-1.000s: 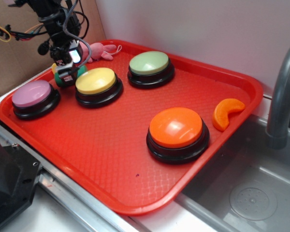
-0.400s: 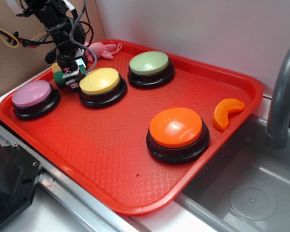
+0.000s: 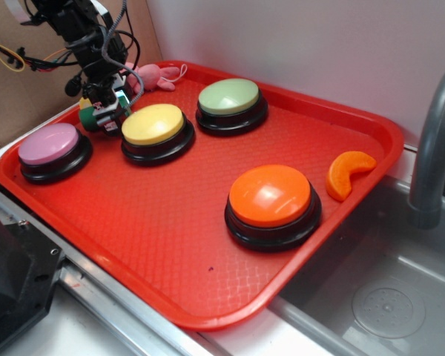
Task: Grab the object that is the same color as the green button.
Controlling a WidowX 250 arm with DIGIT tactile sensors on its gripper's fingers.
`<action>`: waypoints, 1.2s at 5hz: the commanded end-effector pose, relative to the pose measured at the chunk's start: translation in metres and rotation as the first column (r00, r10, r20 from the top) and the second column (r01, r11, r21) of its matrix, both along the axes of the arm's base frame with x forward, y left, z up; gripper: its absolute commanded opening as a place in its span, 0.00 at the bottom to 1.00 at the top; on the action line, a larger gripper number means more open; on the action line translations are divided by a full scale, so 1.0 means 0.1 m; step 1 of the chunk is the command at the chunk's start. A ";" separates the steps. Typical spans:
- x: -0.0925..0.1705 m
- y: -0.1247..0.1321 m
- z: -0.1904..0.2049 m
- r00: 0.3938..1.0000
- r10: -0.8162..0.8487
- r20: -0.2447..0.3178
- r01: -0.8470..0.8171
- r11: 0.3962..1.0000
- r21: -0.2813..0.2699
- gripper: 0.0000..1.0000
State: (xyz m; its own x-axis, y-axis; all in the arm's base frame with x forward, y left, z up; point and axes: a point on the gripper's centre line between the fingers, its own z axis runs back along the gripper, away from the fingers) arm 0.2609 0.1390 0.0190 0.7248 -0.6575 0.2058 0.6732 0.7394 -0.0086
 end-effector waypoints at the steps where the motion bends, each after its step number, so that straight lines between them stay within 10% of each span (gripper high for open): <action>1: 0.11 0.01 0.61 0.992 0.109 0.062 -0.112 0.992 0.052 0.00; 6: -0.36 -1.21 1.70 0.792 0.600 -0.108 -0.593 0.800 0.098 0.00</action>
